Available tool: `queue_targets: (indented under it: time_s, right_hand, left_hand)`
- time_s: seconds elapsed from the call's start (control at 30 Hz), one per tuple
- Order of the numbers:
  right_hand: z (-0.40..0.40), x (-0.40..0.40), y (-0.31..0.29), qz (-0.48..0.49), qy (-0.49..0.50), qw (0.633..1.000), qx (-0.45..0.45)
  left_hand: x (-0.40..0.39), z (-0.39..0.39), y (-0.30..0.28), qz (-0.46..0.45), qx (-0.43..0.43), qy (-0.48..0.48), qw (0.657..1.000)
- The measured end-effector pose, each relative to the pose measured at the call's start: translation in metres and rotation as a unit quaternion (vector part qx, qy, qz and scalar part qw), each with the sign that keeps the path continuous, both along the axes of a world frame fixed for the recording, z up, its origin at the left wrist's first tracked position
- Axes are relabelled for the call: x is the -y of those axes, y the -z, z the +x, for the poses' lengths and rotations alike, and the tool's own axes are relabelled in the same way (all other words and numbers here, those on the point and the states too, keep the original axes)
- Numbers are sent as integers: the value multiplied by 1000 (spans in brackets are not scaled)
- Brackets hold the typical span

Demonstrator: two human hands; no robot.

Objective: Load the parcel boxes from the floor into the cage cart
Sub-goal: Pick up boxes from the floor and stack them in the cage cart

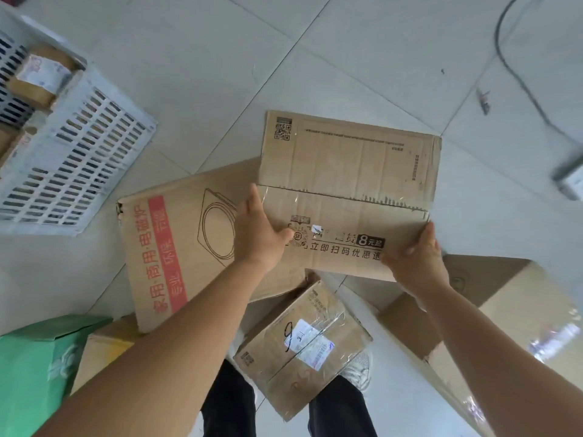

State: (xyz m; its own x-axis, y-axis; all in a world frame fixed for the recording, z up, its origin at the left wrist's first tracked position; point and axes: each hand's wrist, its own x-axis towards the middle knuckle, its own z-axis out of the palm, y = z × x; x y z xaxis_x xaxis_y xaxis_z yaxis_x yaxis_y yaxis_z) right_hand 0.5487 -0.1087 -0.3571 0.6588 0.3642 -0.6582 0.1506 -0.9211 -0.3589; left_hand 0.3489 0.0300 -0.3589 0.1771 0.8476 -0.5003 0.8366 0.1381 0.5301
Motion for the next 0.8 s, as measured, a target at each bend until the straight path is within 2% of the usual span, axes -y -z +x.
queue_targets:
  time_s: [0.13,0.33,0.53,0.67,0.8]
  right_hand:
    - [38,19,23,-17,41,999,4]
    - [69,47,71,-41,78,996,-19]
    - [85,75,104,-26,108,994,-3]
    - [91,73,114,-48,69,996,12]
    - [90,63,138,-68,16,997,16]
  left_hand:
    - [14,49,20,-15,2,43,999]
    - [19,110,49,21,-15,129,991]
    - [26,141,83,36,-24,177,983]
    - [38,134,108,10,-38,164,986]
    - [46,118,136,-18,-68,194,979]
